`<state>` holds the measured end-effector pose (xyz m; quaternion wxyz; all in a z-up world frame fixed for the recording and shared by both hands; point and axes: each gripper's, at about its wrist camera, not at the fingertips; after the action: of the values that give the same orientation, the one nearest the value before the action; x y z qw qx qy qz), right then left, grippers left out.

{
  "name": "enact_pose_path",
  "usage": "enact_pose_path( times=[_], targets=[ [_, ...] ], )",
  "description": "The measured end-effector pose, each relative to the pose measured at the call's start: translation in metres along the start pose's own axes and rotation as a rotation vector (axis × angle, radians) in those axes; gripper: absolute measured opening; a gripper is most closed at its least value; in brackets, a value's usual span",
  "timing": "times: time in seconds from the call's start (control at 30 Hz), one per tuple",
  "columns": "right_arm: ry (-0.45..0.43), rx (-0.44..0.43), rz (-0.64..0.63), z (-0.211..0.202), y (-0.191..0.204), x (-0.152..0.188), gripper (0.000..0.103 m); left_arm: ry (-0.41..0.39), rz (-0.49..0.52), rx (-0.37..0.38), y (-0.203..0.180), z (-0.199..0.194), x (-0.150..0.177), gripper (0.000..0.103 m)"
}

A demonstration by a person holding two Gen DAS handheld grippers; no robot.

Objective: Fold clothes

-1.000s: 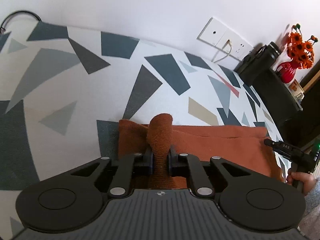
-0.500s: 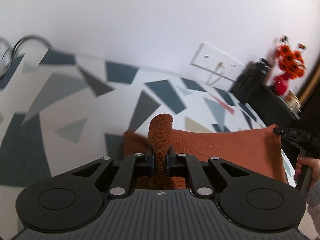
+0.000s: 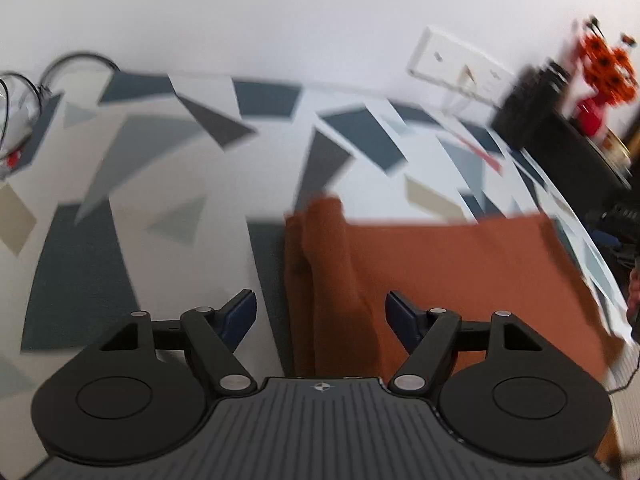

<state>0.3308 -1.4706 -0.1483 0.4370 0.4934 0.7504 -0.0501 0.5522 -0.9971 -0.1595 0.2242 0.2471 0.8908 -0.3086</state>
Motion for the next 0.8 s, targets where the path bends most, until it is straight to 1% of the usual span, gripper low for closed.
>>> enact_pose_path(
  times=[0.07, 0.1, 0.13, 0.17, 0.27, 0.33, 0.4, 0.43, 0.47, 0.5, 0.53, 0.6, 0.67, 0.8],
  targets=[
    [-0.006, 0.024, 0.138, -0.036, -0.031, 0.008, 0.043, 0.052, -0.003, 0.021, 0.000, -0.011, 0.007, 0.072],
    [-0.005, 0.043, 0.190, -0.054, -0.044, 0.015, 0.045, 0.078, -0.035, 0.042, 0.002, -0.016, 0.013, 0.072],
    [0.004, 0.067, 0.216, -0.069, -0.054, 0.026, 0.046, 0.101, -0.068, 0.058, 0.004, -0.021, 0.021, 0.072],
    [0.018, 0.093, 0.227, -0.084, -0.061, 0.038, 0.048, 0.123, -0.096, 0.071, 0.005, -0.025, 0.029, 0.072],
    [0.075, 0.164, 0.236, -0.118, -0.072, 0.075, 0.054, 0.177, -0.125, 0.071, 0.005, -0.031, 0.051, 0.072],
    [0.136, 0.200, 0.223, -0.125, -0.073, 0.093, 0.054, 0.191, -0.106, 0.073, 0.004, -0.029, 0.060, 0.070],
    [0.197, 0.213, 0.225, -0.123, -0.071, 0.107, 0.053, 0.171, -0.074, 0.065, 0.001, -0.028, 0.063, 0.048],
    [0.221, 0.211, 0.236, -0.118, -0.070, 0.111, 0.051, 0.160, -0.057, 0.061, 0.000, -0.027, 0.064, 0.043],
    [0.233, 0.200, 0.241, -0.115, -0.067, 0.114, 0.041, 0.151, -0.043, 0.059, -0.001, -0.028, 0.065, 0.036],
    [0.239, 0.180, 0.238, -0.112, -0.064, 0.116, 0.021, 0.146, -0.041, 0.062, 0.000, -0.029, 0.065, 0.033],
    [0.242, 0.173, 0.225, -0.110, -0.061, 0.117, 0.014, 0.141, -0.040, 0.065, 0.001, -0.031, 0.065, 0.028],
    [0.240, 0.192, 0.168, -0.113, -0.051, 0.115, 0.009, 0.129, -0.044, 0.056, 0.005, -0.035, 0.065, 0.025],
    [0.247, 0.199, 0.128, -0.118, -0.042, 0.115, 0.009, 0.118, -0.047, 0.048, 0.010, -0.039, 0.064, 0.024],
    [0.298, 0.182, 0.140, -0.127, -0.033, 0.125, 0.009, 0.095, -0.061, 0.023, 0.024, -0.047, 0.060, 0.024]
  ],
)
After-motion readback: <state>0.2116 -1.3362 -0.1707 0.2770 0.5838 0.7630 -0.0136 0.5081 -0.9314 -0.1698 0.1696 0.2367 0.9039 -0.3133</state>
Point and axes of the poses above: each gripper's, at about its wrist camera, not at the fingertips, and z roughly the way its jaws point, y to its left, x to its underside, and after that the axes turned 8 degrees about x, right-handed
